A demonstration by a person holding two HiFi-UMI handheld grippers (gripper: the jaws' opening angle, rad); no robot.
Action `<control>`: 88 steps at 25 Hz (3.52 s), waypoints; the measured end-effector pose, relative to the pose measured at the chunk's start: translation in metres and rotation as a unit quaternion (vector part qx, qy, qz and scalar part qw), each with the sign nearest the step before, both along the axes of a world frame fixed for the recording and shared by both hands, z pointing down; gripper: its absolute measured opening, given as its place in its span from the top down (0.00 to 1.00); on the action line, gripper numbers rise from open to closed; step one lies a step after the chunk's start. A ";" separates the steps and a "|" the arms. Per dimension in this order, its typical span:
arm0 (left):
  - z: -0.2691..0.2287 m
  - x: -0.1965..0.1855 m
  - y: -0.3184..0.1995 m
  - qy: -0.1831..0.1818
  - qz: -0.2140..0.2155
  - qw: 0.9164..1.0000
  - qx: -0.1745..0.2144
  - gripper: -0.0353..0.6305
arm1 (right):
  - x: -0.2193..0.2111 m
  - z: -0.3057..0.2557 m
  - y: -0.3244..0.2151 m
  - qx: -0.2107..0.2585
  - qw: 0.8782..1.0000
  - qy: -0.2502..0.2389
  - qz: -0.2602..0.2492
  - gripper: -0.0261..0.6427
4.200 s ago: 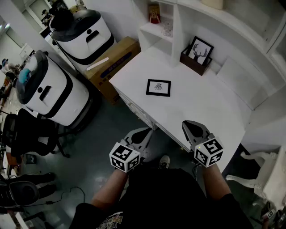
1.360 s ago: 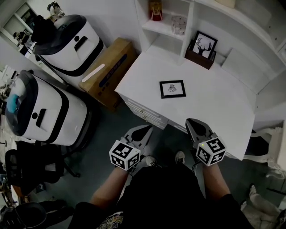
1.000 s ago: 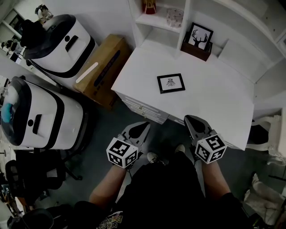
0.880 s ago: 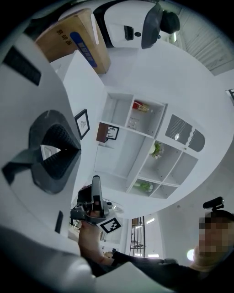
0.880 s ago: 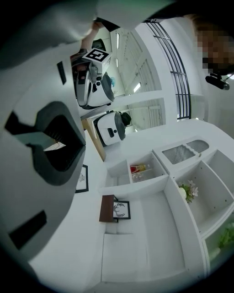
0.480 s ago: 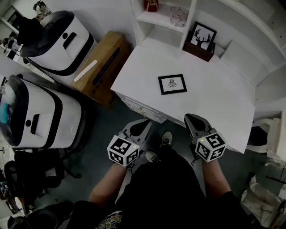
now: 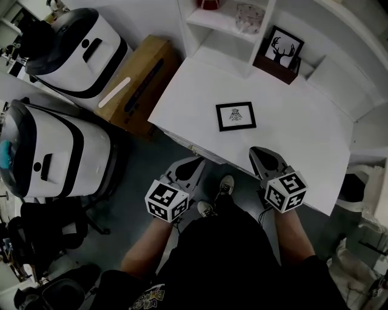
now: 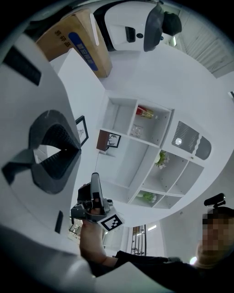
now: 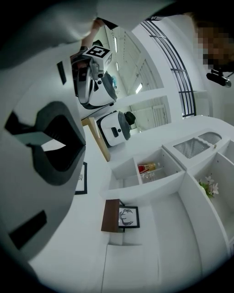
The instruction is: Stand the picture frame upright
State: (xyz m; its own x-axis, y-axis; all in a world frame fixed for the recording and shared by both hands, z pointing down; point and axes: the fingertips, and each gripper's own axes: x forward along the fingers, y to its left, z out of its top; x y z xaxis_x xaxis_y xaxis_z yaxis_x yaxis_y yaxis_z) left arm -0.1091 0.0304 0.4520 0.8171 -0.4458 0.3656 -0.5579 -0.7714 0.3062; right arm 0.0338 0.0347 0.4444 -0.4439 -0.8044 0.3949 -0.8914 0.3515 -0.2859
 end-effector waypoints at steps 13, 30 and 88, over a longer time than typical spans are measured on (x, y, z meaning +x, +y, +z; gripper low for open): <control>0.021 0.061 -0.040 -0.022 -0.002 1.000 -0.011 0.94 | 0.051 0.033 -0.036 -0.024 1.000 -0.013 -0.014 0.96; 0.042 0.093 -0.082 -0.043 0.016 0.998 -0.030 0.94 | 0.087 0.074 -0.080 -0.059 0.998 -0.013 0.022 0.95; 0.133 0.093 -0.133 -0.029 0.068 0.978 -0.196 0.70 | 0.096 0.171 -0.138 -0.228 0.961 -0.077 0.135 0.88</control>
